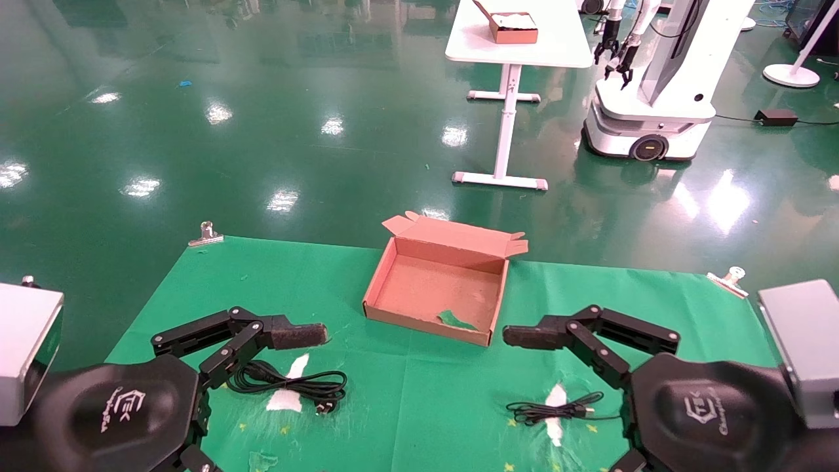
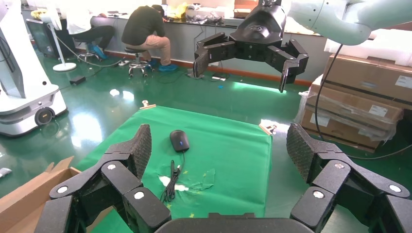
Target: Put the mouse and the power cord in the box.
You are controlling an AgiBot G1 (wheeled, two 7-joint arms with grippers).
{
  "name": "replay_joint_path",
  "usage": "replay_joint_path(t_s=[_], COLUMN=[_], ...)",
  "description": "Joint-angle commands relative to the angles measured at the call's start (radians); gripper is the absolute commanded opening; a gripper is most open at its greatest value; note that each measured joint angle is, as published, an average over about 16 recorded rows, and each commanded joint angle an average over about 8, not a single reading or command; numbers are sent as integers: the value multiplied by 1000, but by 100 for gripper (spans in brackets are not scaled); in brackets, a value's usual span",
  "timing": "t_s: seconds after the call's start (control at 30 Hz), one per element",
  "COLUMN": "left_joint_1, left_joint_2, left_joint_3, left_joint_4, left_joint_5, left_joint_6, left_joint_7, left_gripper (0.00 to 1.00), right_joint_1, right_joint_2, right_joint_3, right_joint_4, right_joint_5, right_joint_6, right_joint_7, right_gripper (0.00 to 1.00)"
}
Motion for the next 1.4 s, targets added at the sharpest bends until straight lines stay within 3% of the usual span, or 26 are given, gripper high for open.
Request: replay_joint_path(t_s=[0.03, 0.47, 0.73, 0.93, 1.13, 1.4], left_joint_1=[0, -13, -137, -292, -467, -568], left_joint_2=[0, 5, 54, 104, 191, 359], left_joint_3=[0, 9, 91, 215, 364, 465], left_joint_4=[0, 4, 93, 220, 395, 730], left_joint_5=[0, 22, 183, 390, 641, 852], left_joint_6=[0, 3, 56, 85, 68, -75], left_joint_7=[0, 6, 42, 135, 286, 466], left_gripper=[100, 100, 100, 100, 100, 100], right_joint_1=[0, -1, 24, 108, 226, 396], right_joint_2=[0, 0, 0, -6, -45, -204], right_joint_3=[0, -1, -33, -117, -213, -337], right_joint_4=[0, -5, -91, -232, -451, -742], right_joint_5=[0, -3, -80, -217, -424, -710], right_joint_6=[0, -1, -47, -84, -39, 45], right_joint_7=[0, -3, -61, -164, -325, -574], right_gripper=[100, 100, 100, 100, 100, 100])
